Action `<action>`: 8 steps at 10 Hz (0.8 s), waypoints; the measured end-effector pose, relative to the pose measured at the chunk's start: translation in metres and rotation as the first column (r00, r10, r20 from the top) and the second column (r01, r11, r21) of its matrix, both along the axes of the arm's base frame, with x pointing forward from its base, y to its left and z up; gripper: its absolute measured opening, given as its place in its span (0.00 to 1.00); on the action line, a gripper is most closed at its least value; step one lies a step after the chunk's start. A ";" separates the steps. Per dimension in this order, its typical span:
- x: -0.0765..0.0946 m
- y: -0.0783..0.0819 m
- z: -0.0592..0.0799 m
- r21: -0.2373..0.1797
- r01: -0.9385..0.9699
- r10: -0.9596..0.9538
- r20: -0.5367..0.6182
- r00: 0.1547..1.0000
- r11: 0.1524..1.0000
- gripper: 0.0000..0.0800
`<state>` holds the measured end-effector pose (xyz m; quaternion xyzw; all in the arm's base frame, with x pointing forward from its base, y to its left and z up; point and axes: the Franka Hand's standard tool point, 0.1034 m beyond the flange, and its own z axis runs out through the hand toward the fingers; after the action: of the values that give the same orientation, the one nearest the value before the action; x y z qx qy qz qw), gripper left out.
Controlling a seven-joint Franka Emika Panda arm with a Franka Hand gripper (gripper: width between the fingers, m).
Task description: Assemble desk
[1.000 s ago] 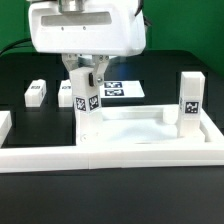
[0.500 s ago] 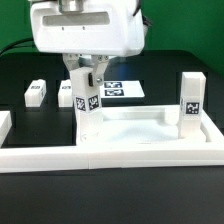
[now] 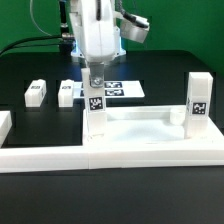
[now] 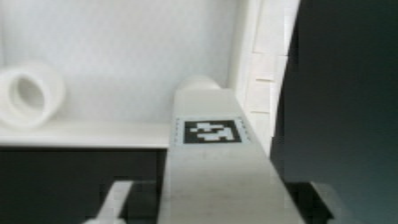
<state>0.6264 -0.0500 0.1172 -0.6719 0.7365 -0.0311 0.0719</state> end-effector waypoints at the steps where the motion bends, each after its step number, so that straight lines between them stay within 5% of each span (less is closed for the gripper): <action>1: 0.001 0.004 -0.001 0.010 0.071 -0.071 -0.001 0.997 0.997 0.36; 3: 0.001 0.007 -0.001 0.013 0.079 -0.079 0.000 0.997 0.997 0.40; 4: 0.001 0.007 -0.002 0.012 0.068 -0.068 -0.001 0.998 0.998 0.57; 5: 0.001 0.007 -0.002 0.003 0.019 -0.019 0.004 1.000 1.000 0.57; 6: 0.002 0.006 -0.003 -0.046 -0.167 0.169 0.035 0.985 0.985 0.76; 8: 0.000 0.012 -0.006 -0.106 -0.538 0.542 0.019 0.840 0.836 0.80</action>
Offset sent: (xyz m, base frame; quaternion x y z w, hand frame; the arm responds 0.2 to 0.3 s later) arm 0.0000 0.0000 0.0000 0.0000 0.0000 0.0000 1.0000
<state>0.6264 -0.0383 0.1116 -0.8540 0.5128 -0.0613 0.0627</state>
